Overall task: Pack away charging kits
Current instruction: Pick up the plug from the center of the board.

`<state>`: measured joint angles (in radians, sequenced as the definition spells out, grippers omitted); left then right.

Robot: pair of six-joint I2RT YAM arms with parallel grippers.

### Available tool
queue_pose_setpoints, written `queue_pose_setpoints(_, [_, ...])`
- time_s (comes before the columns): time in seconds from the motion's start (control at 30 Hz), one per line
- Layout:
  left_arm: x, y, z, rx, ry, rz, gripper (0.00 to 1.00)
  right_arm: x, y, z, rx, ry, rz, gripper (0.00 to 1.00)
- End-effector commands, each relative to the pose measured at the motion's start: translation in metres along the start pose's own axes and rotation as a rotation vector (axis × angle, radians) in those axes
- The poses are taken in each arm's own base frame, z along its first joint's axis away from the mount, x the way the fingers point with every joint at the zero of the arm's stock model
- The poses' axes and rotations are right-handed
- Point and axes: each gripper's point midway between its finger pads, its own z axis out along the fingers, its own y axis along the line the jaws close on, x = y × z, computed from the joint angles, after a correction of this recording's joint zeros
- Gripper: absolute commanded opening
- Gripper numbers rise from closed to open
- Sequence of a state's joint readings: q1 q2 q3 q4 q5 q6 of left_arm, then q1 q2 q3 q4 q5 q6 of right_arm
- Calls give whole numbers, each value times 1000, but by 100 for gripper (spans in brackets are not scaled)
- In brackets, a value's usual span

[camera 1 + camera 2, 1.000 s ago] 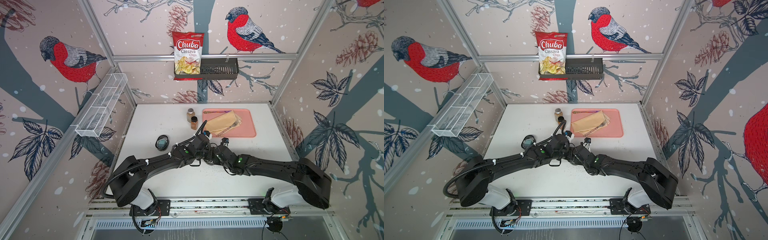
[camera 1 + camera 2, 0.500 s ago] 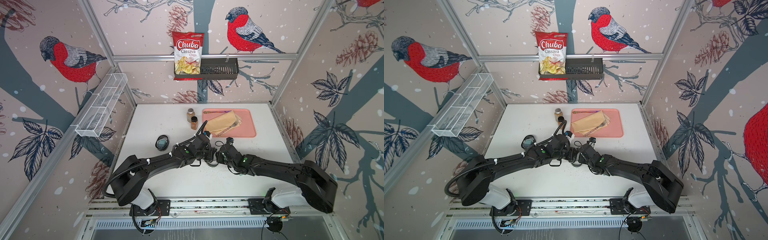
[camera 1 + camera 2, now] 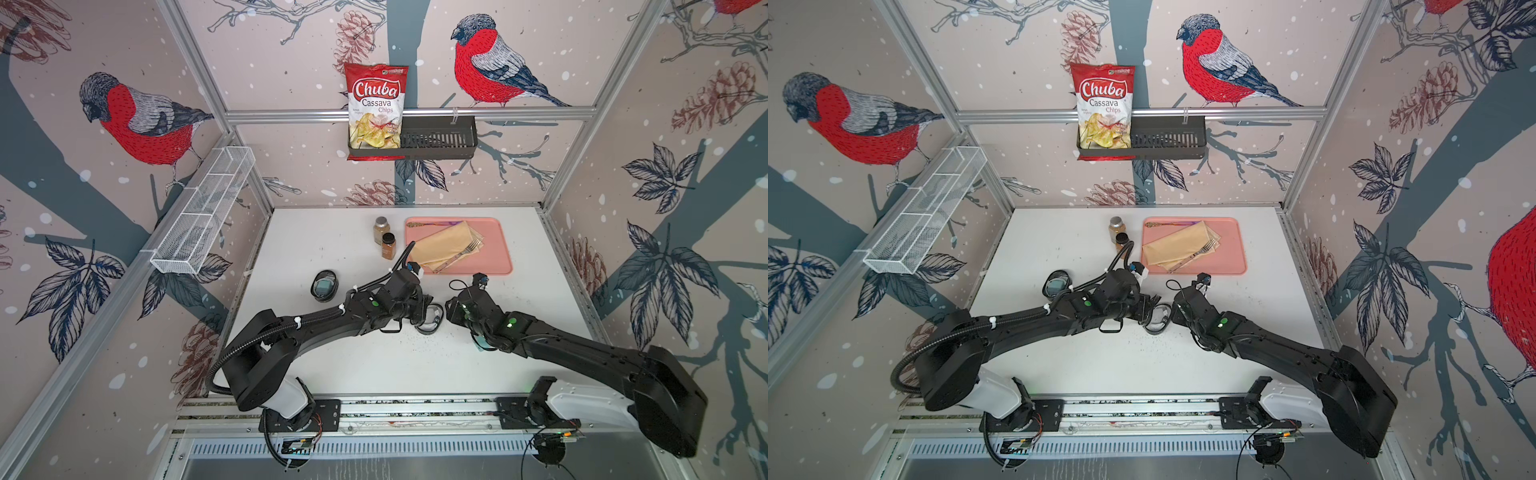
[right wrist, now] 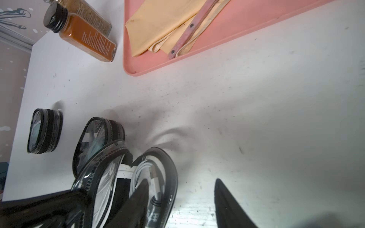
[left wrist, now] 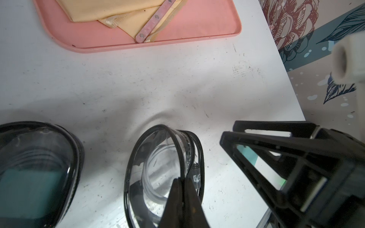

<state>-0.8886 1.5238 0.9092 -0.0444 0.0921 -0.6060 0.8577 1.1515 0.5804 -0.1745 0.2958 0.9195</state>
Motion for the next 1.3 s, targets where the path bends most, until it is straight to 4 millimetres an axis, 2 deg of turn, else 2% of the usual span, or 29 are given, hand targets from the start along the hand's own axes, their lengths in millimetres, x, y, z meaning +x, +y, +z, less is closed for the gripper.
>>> queue_pose_setpoints(0.0, [-11,1,-2,-19,-43,-10,0,4,-36,-11,145,-11,12,68])
queue_pose_setpoints(0.13, [-11,1,-2,-22,-45,-10,0,19,-75,-25,246,-11,123,81])
queue_pose_setpoints(0.23, [-11,1,-3,-23,-44,-10,0,33,-100,-31,294,4,216,83])
queue_pose_setpoints(0.33, [-11,1,-4,-26,-45,-10,0,49,-109,-33,291,54,267,84])
queue_pose_setpoints(0.43, [-12,1,-6,-24,-48,-10,0,58,-110,-32,252,70,307,86])
queue_pose_setpoints(0.57, [-12,0,-7,-23,-49,-11,0,61,-108,-28,199,63,342,96])
queue_pose_setpoints(0.7, [-13,1,-7,-27,-52,-11,0,67,-91,-20,121,105,339,97])
queue_pose_setpoints(1.0, [-11,1,-4,-25,-41,-9,0,75,-72,-2,140,188,248,84])
queue_pose_setpoints(1.17, [-10,1,-2,-24,-37,-8,0,73,-78,3,248,185,160,82])
queue_pose_setpoints(1.27, [-10,1,-2,-25,-36,-9,0,73,-82,8,298,191,115,77])
